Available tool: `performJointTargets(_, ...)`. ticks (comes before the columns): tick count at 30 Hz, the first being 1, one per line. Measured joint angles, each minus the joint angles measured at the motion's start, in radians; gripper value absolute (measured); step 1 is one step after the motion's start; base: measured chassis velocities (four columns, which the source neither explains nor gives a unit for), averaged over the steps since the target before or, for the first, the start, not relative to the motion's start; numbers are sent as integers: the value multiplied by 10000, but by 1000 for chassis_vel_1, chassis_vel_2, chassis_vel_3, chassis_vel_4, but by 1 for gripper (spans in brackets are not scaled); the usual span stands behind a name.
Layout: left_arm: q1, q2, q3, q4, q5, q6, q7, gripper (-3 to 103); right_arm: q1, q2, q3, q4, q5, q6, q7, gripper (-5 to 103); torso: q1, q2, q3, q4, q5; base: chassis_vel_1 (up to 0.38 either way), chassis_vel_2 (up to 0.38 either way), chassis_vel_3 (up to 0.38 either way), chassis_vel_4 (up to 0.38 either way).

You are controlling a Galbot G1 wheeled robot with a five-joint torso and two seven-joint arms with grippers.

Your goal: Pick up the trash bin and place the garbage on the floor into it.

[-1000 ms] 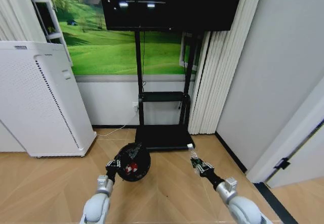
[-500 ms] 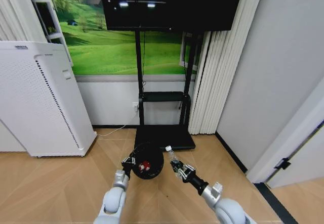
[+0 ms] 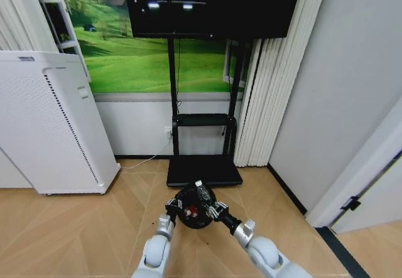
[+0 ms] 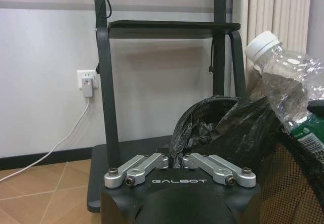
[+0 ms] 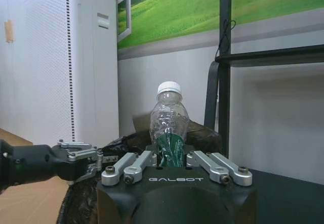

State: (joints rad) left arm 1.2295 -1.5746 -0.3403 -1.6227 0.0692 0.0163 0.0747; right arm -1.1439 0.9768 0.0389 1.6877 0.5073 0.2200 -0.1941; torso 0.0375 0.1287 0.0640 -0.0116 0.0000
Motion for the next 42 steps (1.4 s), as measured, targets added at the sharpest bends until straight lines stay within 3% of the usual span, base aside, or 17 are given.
performJointTargets(15, 238, 157, -2, -392, -53, 17, 36, 6, -20, 59, 123, -398, -48, -23, 210, 18, 0, 0, 0, 0, 1, 0, 0, 0, 0)
performJointTargets(18, 242, 177, -22, -399, -62, 17, 38, 6, -43, 58, 141, -357, -32, -96, 268, 27, 0, 0, 0, 1, 0, 0, 0, 0, 0)
performJointTargets(21, 228, 192, -40, -403, -87, 18, 41, 6, -61, 70, 175, -357, -35, -167, 311, 44, 1, 0, 0, 1, 0, 0, 0, 0, 0)
performJointTargets(23, 224, 194, -43, -403, -92, 18, 42, 6, -66, 70, 182, -356, -35, -173, 312, 44, 0, 0, -1, 1, 1, 0, 0, 0, 0)
performJointTargets(25, 214, 196, -51, -403, -101, 18, 47, 6, -80, 66, 194, -344, -39, -179, 312, 54, 0, -1, -1, 1, 0, 0, 0, 0, 0)
performJointTargets(26, 214, 196, -51, -403, -101, 18, 47, 6, -80, 66, 194, -344, -39, -179, 312, 54, 0, -1, -1, 1, 0, 0, 0, 0, 0)
performJointTargets(29, 190, 192, -60, -403, -113, 18, 47, 6, -103, 60, 203, -337, -51, -179, 312, 72, 0, 0, -1, 1, 0, 0, 0, 0, 0)
performJointTargets(30, 190, 192, -60, -403, -113, 18, 47, 6, -103, 60, 203, -337, -51, -179, 312, 72, 0, 0, -1, 1, 0, 0, 0, 0, 0)
performJointTargets(32, 179, 186, -60, -399, -119, 18, 48, 6, -118, 58, 206, -336, -61, -180, 312, 83, 1, 0, -1, 1, 0, 0, 0, 0, 0)
performJointTargets(34, 175, 184, -60, -396, -122, 18, 49, 6, -125, 57, 207, -334, -63, -179, 312, 83, 0, 0, -1, 0, 0, 0, 0, 0, 0)
performJointTargets(36, 165, 170, -60, -372, -124, 18, 53, 6, -140, 57, 208, -328, -67, -178, 312, 94, 0, -1, -1, 1, 1, 0, 0, 0, 0)
performJointTargets(38, 162, 160, -60, -360, -124, 19, 53, 6, -144, 57, 208, -328, -74, -174, 312, 97, 0, -1, -1, 1, 0, 0, 0, 0, 0)
performJointTargets(42, 151, 119, -55, -324, -116, 19, 55, 6, -206, 47, 220, -332, -82, -150, 312, 100, 0, 0, -1, 1, 0, 0, 0, 0, 0)
